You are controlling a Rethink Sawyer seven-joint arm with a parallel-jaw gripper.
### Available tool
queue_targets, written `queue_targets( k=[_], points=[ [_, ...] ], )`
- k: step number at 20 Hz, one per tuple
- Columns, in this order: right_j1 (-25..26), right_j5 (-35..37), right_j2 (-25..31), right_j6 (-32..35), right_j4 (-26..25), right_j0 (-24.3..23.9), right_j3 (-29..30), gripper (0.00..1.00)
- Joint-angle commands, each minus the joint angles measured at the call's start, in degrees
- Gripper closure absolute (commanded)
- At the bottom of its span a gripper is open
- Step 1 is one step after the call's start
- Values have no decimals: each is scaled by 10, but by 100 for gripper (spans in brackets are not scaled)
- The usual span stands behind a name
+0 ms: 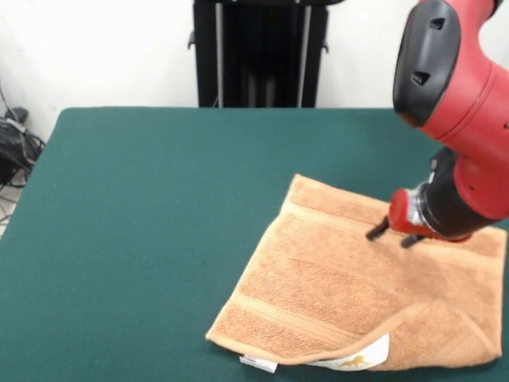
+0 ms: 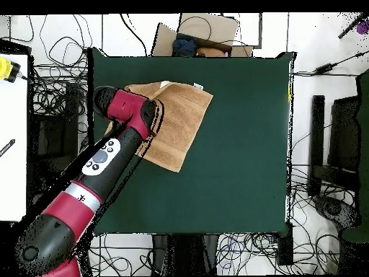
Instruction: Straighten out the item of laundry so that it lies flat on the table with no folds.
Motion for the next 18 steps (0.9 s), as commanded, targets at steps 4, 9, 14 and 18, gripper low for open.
queue_targets(
  k=[4,9,14,18],
  points=[
    [29,19,70,129,-122,-10,26,0],
    [23,16,84,140,-139,-13,22,0],
    [16,19,94,143,-154,-8,31,0],
    [4,29,98,132,-176,-3,43,0]
  ],
)
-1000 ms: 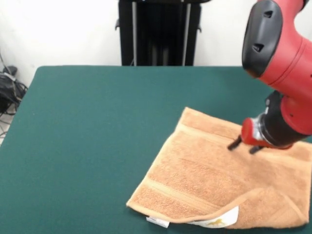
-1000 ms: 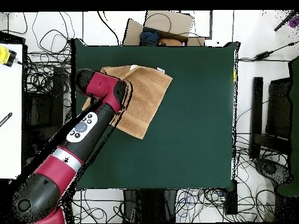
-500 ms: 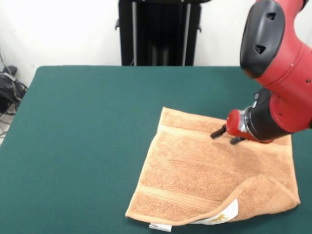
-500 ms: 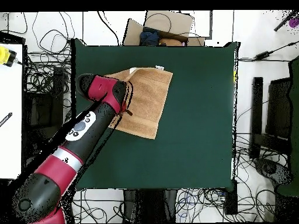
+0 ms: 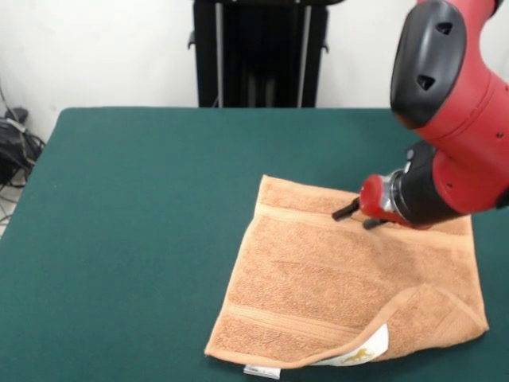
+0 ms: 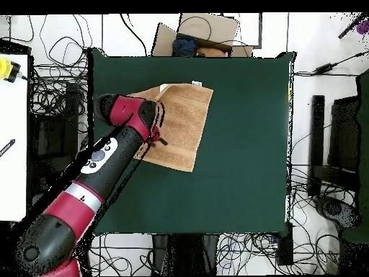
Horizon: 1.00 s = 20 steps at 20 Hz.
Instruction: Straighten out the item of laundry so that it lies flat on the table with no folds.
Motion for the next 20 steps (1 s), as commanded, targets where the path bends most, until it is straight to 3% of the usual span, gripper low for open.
queue_targets(
  k=[1,10,12,13,15,17,20],
  points=[
    [4,26,92,110,-61,-2,47,0],
    [-43,38,116,99,-107,13,95,0],
    [-58,-26,147,87,-90,10,110,0],
    [-55,-103,182,59,-69,-24,106,0],
    [-89,-216,254,12,-30,-35,152,0],
    [-109,-253,284,-4,-28,-42,170,0],
    [-125,-247,296,11,-55,-45,171,0]
  ],
)
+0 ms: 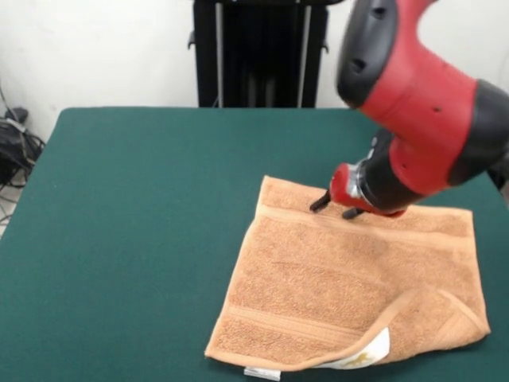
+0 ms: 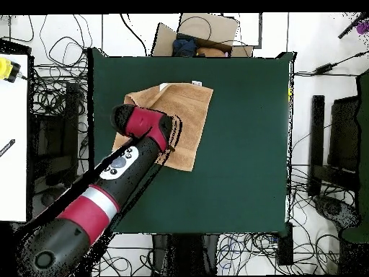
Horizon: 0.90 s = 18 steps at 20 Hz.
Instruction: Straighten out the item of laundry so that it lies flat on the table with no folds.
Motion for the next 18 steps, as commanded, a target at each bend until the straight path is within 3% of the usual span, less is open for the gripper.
queue_targets(
  k=[1,6,11,15,18],
  points=[
    [-42,-141,174,14,5,-33,63,0],
    [-115,-258,264,-48,11,-62,122,0],
    [-129,-242,274,-22,-33,-81,112,0],
    [-113,-169,246,32,-74,-80,84,0],
    [-112,-180,260,37,-83,-90,88,0]
  ],
)
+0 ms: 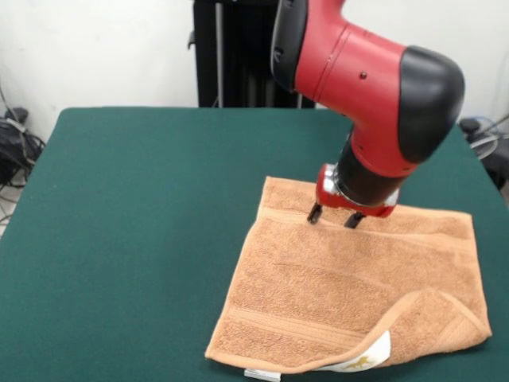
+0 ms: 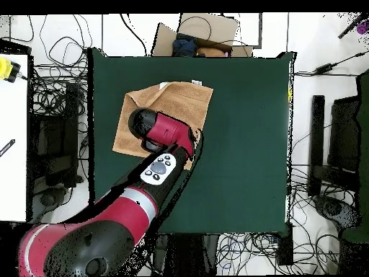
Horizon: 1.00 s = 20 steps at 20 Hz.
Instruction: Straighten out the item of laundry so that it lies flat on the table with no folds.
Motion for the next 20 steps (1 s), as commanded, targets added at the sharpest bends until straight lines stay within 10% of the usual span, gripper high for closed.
queue_targets(
  k=[1,10,20],
  points=[
    [8,-54,106,37,-39,-20,-10,0],
    [25,162,60,92,-103,-17,-100,0],
    [13,245,58,130,-117,-12,-145,0]
  ],
)
